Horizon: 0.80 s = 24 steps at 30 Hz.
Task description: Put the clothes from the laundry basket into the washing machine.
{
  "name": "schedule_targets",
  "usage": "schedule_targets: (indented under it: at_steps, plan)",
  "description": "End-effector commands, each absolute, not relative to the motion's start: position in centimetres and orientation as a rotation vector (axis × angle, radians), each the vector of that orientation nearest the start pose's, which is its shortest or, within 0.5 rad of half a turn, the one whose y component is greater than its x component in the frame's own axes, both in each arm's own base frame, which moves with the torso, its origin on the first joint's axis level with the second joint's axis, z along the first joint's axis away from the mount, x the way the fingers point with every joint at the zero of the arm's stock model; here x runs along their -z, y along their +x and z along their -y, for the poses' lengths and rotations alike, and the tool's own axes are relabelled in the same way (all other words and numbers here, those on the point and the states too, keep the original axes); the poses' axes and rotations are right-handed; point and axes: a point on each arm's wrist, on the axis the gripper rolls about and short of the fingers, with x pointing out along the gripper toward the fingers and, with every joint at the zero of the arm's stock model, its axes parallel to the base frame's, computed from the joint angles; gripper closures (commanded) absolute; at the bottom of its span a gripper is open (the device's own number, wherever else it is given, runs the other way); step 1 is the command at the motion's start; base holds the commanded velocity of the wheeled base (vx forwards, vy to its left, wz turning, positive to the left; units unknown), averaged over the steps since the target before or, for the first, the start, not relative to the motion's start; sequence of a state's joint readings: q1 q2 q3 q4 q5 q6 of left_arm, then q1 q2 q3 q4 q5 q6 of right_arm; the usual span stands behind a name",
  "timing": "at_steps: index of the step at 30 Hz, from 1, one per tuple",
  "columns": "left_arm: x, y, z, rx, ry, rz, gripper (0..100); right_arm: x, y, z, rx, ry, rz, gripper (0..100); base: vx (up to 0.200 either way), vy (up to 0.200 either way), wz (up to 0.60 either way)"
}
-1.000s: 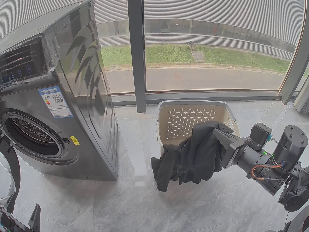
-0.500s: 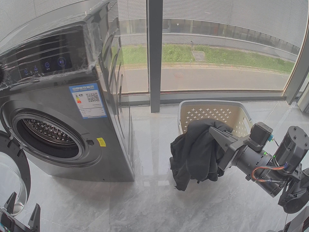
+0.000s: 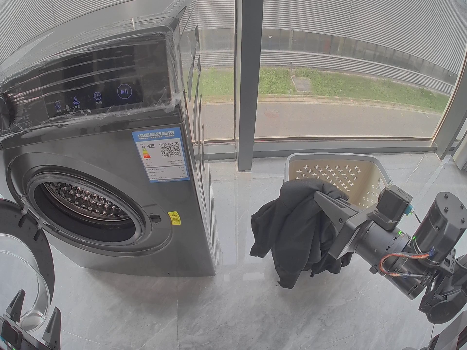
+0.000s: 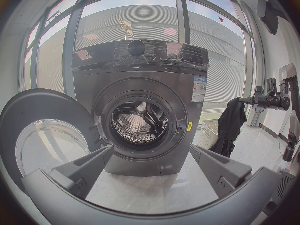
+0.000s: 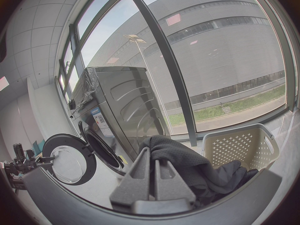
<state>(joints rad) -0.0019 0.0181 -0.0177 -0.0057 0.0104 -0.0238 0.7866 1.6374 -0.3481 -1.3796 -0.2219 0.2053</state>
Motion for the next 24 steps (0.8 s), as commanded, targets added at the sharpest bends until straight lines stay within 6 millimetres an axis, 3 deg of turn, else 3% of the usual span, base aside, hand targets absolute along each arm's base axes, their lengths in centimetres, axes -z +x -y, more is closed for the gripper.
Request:
schedule_targets:
  at_steps: [1,13,19,24]
  plan:
    - [-7.7,-2.3,0.0,-0.008,-0.025,0.006,0,-15.9,17.6,-16.8,-0.565,0.238,0.012,100,-0.2,0.0,0.0]
    - [-7.7,-2.3,0.0,-0.009,-0.025,0.006,0,-15.2,17.4,-16.7,-0.565,0.222,-0.018,100,-0.2,0.0,0.0]
    - [-7.7,-2.3,0.0,-0.009,-0.025,0.006,0,-14.8,17.4,-16.6,-0.563,0.212,-0.036,100,0.0,0.0,0.0]
    - [-7.7,-2.3,0.0,-0.009,-0.025,0.006,0,-14.8,17.4,-16.7,-0.563,0.212,-0.036,100,0.0,0.2,0.0]
